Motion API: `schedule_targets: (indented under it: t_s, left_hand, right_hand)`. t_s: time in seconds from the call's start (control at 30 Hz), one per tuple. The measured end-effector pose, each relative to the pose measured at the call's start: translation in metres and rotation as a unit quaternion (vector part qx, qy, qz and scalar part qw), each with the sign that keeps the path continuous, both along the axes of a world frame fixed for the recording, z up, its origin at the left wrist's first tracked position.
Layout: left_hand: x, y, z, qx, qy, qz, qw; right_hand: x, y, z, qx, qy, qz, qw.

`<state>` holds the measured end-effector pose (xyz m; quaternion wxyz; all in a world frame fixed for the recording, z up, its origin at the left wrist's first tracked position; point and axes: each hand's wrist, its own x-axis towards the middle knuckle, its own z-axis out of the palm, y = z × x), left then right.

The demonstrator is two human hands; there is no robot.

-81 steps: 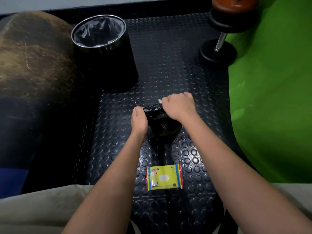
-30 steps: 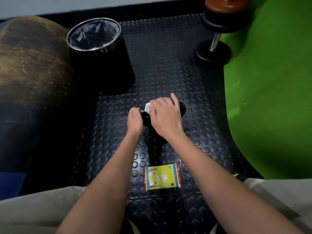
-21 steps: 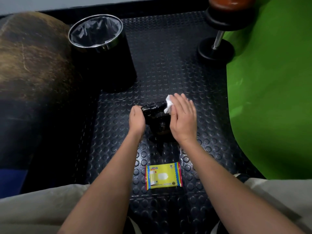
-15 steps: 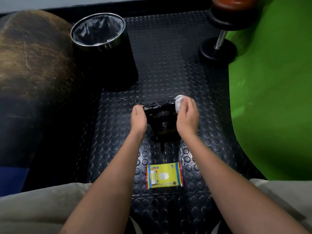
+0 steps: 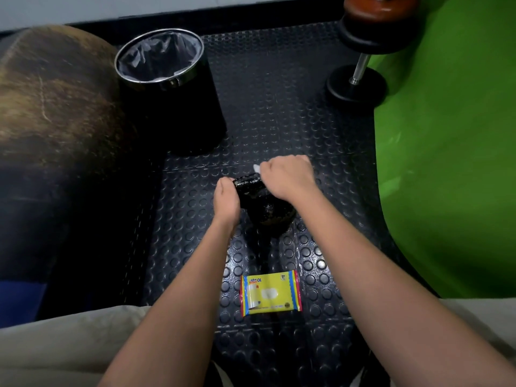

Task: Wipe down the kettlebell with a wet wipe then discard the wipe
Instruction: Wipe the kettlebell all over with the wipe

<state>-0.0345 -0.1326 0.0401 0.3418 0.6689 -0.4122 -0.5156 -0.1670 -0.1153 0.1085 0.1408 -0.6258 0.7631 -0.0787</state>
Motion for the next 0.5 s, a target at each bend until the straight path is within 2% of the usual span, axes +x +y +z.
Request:
schedule_targets:
  t_s: [0.17, 0.37, 0.5]
  left_hand:
    - [0.001, 0.001, 0.0, -0.006, 0.011, 0.004, 1.0]
    - [0.0, 0.002, 0.0, 0.003, 0.022, 0.0, 1.0]
    - [-0.001, 0.001, 0.001, -0.009, 0.014, -0.01, 1.0]
  right_hand:
    - [0.018, 0.008, -0.014, -0.075, 0.074, 0.054, 0.993]
    - [0.002, 0.032, -0.053, -0.256, -0.011, 0.073, 0.964]
    - [-0.011, 0.042, -0.07, -0.298, -0.067, 0.02, 0.952]
